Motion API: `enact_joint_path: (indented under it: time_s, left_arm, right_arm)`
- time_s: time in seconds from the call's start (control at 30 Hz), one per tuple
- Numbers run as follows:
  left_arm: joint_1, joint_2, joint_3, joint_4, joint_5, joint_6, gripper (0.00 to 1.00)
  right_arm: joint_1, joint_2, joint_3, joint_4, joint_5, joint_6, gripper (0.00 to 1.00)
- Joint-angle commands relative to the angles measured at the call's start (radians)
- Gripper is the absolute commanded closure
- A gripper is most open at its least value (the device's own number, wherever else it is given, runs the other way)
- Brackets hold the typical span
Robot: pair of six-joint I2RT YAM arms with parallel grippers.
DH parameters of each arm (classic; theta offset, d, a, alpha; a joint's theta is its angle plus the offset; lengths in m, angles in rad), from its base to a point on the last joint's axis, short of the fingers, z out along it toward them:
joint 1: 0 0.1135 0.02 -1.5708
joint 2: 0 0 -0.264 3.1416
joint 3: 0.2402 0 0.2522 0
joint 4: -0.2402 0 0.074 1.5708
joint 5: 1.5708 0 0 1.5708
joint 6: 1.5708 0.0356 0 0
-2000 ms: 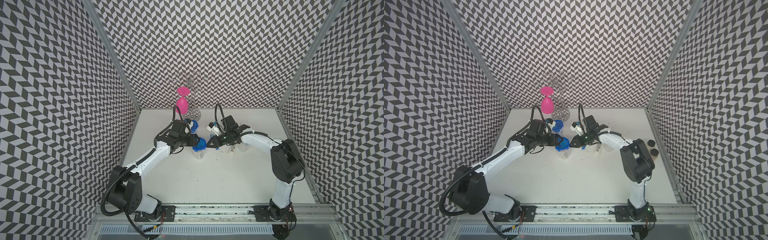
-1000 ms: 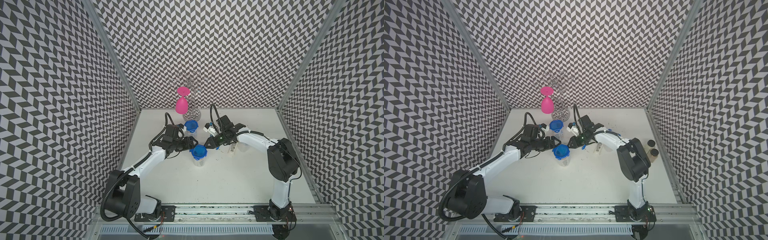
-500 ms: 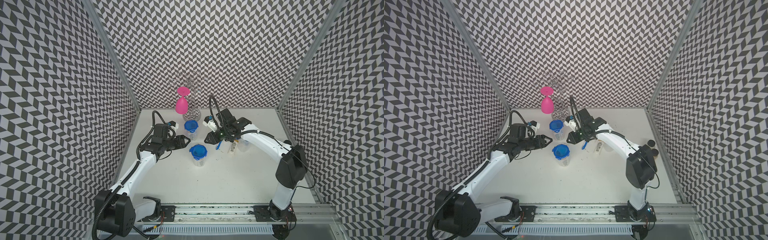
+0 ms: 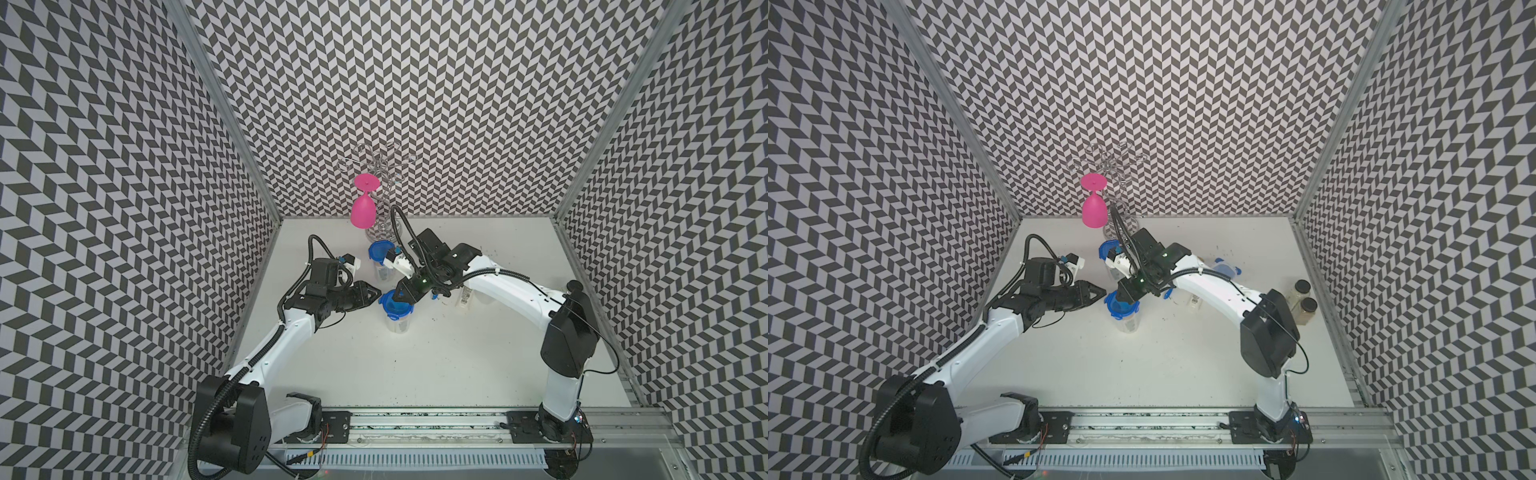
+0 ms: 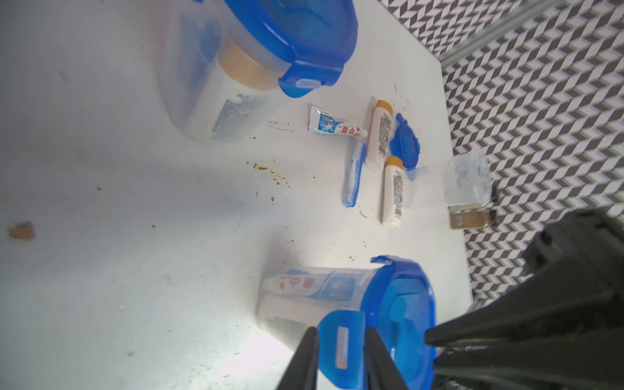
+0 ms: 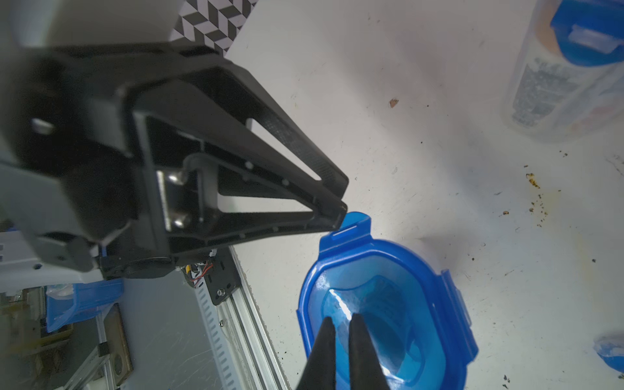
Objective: Pack away toiletry kits
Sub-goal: Close the fastener on the container.
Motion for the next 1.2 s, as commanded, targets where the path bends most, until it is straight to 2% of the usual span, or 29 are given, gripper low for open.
enact_joint_path:
  time_s: [0.0, 0.3, 0.63, 1.17]
  left_arm:
    - [-0.001, -0.014, -0.018, 0.038, -0.023, -0.005, 0.85]
    - [-0.009, 0.008, -0.046, 0.064, -0.009, 0.001, 0.90]
    - [-0.102, -0.002, -0.107, 0.132, -0.012, -0.068, 0.90]
    - [-0.149, -0.007, -0.137, 0.192, -0.010, -0.122, 0.90]
  right_arm:
    - [0.006, 0.024, -0.018, -0.007, -0.015, -0.010, 0.90]
    - [0.014, 0.055, -0.028, -0.038, 0.010, -0.022, 0.90]
    - [0.017, 0.078, -0.041, -0.037, -0.001, -0.017, 0.90]
    - [0.007, 0.070, -0.137, -0.006, -0.008, 0.002, 0.90]
